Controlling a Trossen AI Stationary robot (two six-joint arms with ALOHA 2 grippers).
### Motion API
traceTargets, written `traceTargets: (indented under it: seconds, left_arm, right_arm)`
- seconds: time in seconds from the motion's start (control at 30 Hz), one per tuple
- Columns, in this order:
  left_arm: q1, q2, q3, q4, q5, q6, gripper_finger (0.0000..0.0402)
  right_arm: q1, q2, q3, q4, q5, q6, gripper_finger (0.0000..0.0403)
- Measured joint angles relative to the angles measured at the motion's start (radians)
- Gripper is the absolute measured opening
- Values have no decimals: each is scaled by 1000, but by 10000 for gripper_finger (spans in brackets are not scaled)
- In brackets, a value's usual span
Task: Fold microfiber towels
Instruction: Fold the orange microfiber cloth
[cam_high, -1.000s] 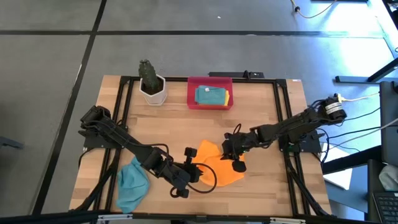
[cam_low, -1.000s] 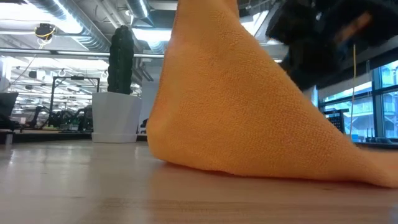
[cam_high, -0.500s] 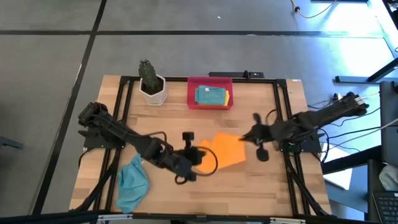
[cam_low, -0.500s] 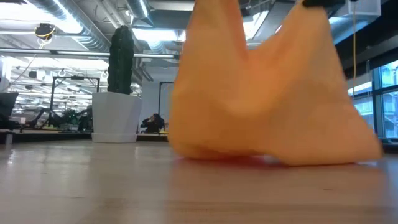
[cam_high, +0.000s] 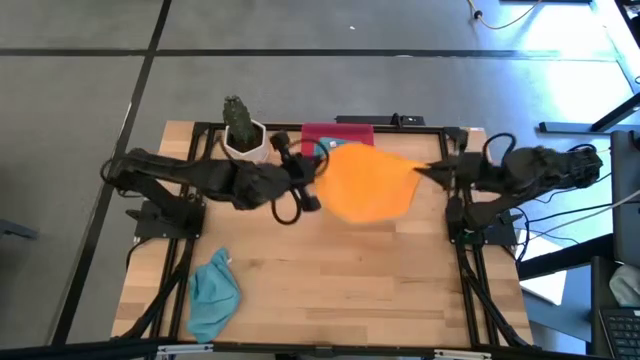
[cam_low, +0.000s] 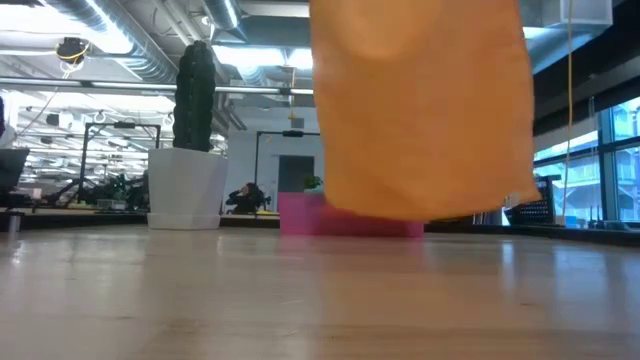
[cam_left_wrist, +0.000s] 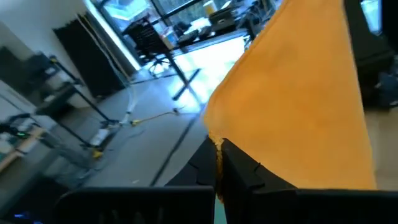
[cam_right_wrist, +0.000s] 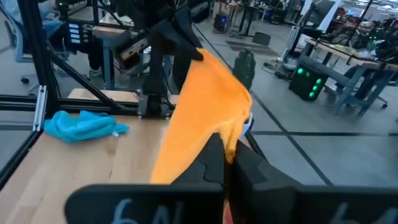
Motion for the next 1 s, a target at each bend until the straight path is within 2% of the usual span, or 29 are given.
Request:
traceTargets:
  seconds: [0.23,0.33,0.47,0.6,0.77,1.0]
  left_arm:
    - [-69,-4,11,-53,-76,109,0]
    - [-124,27,12,-143,-87,50,0]
    - [-224,92,9,-271,-111,-72,0]
    - [-330,176,9,-332,-114,-219,0]
    - [-453,301,10,-334,-82,-386,0]
    - [-546,515,10,-312,41,-581,0]
  right_arm:
    - [0,5,17,-143,13,79,0]
    - [22,12,-44,-191,15,147,0]
    - [89,25,-171,-157,-21,239,0]
    - [186,57,-304,-69,-57,344,0]
    - [338,123,-463,152,-73,433,0]
    - [521,305,-615,508,-124,501,0]
